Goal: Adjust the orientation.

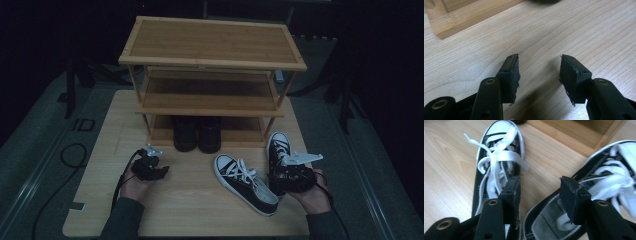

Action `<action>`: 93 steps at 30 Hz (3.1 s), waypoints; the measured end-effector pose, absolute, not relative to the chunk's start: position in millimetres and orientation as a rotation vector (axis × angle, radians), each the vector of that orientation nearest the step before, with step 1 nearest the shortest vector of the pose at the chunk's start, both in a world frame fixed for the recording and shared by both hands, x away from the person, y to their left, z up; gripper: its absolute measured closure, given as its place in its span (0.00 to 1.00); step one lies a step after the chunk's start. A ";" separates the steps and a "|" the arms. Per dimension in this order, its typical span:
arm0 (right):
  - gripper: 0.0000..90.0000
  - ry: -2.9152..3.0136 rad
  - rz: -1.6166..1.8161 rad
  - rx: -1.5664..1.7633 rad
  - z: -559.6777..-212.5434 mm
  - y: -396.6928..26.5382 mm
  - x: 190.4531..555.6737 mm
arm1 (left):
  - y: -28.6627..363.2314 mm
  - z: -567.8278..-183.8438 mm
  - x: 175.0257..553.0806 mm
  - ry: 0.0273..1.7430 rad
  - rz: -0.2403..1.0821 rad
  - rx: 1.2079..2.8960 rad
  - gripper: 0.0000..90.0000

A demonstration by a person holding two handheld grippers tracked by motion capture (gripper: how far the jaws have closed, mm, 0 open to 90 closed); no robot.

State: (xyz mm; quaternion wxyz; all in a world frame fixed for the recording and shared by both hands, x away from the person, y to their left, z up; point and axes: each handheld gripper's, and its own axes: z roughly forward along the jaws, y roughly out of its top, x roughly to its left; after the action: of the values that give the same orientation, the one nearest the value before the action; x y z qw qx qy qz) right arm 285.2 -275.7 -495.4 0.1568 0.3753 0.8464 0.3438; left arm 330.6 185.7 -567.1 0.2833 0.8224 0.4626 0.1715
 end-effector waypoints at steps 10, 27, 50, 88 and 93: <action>0.55 2.491 0.979 1.018 -496.7 -262.8 287.6 | 185.6 -567.3 330.5 1.237 0.460 2.199 0.56; 0.67 2.601 0.876 0.971 -509.6 -234.2 291.8 | 185.4 -567.6 330.5 1.235 0.461 2.198 0.56; 0.97 2.598 0.716 1.061 -526.7 -213.4 307.9 | 185.4 -567.6 330.8 1.233 0.461 2.199 0.56; 0.79 2.573 0.879 1.146 -516.7 -227.3 299.2 | 185.3 -567.6 330.9 1.230 0.461 2.199 0.56; 0.77 2.543 0.914 1.154 -500.1 -240.4 294.3 | 185.3 -567.7 331.0 1.229 0.460 2.200 0.56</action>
State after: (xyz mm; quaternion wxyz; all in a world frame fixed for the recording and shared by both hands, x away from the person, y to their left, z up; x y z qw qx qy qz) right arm 294.3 -240.4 -500.1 0.1012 0.3907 0.8610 0.3094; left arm 331.0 185.3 -567.7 0.2859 0.8229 0.4599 0.1723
